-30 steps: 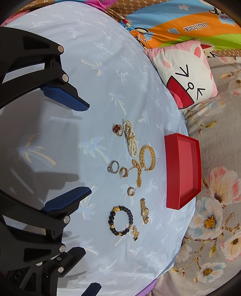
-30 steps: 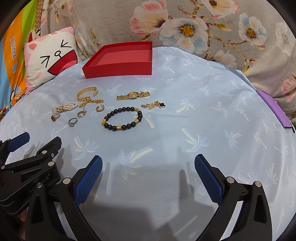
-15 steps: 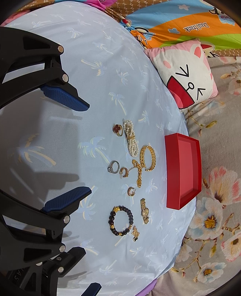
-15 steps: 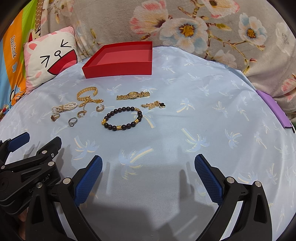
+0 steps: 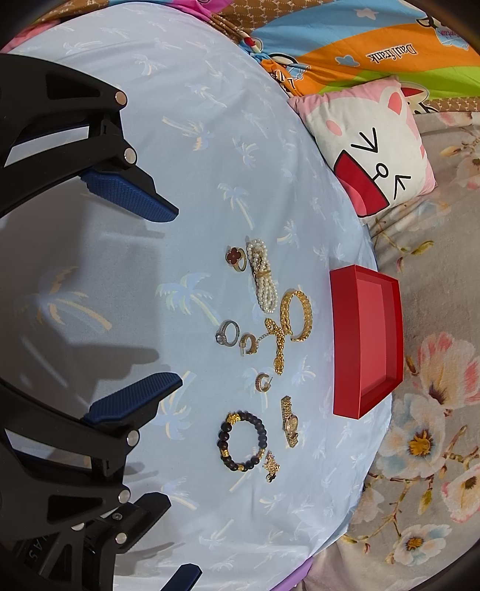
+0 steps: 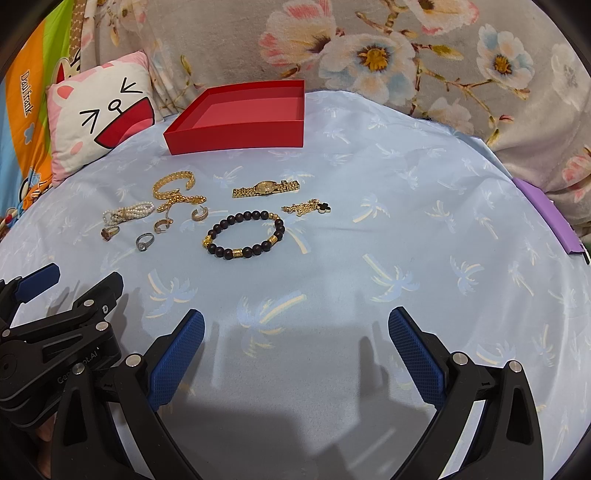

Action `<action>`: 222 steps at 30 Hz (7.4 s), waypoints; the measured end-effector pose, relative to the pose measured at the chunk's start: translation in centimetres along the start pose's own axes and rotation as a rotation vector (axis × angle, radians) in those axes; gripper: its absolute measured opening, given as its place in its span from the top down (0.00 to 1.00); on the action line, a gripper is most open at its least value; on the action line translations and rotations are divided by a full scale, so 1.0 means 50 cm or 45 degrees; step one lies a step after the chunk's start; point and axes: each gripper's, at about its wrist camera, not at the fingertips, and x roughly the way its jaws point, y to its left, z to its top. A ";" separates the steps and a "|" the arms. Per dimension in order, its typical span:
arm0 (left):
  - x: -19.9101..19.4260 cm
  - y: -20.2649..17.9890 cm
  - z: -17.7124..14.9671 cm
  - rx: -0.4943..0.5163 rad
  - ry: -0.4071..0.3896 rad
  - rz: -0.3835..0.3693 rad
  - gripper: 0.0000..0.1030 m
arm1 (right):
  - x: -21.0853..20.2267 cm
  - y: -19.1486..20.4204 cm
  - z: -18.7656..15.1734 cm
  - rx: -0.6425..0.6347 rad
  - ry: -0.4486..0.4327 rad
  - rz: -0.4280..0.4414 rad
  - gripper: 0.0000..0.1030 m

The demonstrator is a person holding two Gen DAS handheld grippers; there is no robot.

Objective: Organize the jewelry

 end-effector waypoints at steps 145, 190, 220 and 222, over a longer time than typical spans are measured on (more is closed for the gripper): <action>0.515 -0.022 0.660 0.042 -0.024 -0.266 0.83 | 0.536 0.055 0.730 -0.123 0.056 0.172 0.93; 0.183 0.048 0.187 0.037 0.002 -0.238 0.22 | 0.151 -0.057 0.168 -0.074 0.104 0.297 0.68; 0.274 0.019 0.215 0.018 0.134 -0.287 0.47 | 0.230 -0.015 0.210 -0.032 0.198 0.414 0.66; 0.273 0.021 0.214 0.010 0.133 -0.294 0.47 | 0.244 -0.005 0.215 -0.031 0.215 0.426 0.66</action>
